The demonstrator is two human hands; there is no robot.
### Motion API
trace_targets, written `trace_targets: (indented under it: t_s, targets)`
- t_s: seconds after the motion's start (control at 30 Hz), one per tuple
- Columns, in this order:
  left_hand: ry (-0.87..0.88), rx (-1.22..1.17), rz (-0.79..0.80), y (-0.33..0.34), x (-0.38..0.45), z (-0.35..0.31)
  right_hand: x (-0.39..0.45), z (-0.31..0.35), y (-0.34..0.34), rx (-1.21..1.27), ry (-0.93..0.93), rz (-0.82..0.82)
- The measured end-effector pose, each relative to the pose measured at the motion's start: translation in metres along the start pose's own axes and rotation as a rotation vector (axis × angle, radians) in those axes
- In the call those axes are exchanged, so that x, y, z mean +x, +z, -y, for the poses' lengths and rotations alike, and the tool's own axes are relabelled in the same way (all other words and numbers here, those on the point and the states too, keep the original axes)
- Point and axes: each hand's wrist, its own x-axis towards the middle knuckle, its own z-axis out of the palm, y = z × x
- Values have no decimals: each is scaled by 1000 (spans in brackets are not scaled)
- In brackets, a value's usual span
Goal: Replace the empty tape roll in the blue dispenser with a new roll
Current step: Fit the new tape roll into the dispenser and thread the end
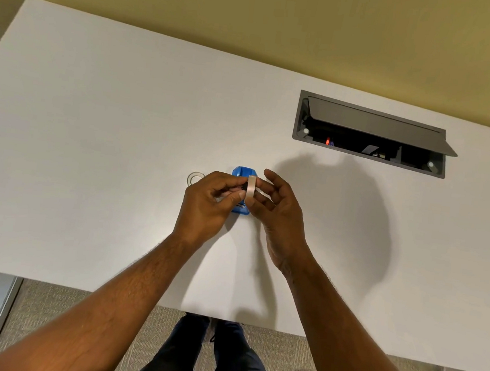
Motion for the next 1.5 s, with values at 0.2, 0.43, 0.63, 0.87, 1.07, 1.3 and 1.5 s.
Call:
trace_targets:
  t_s: [0.2,0.43,0.63,0.87,1.07,1.3,1.5]
  targets:
    - [-97,-124,33,-5,7,-1,1,5,0,-14,-4,16]
    - [-79,-105,52,-8,10,3,2,7,3,-17,3,17]
    - [-118,-131,65,-9,11,8,3,7,6,-71,-3,10]
    - [-136,-82,52,-6,16,10,6,6,5,-202,7,-34]
    - [-144,5,89,-5,18,17,11,9,3,-391,-43,-116]
    - [-138,51,100,-3,19,19,15,11,2,-410,-28,-138]
    - [-122,71,119,-4,19,20,19,12,0,-455,-28,-122]
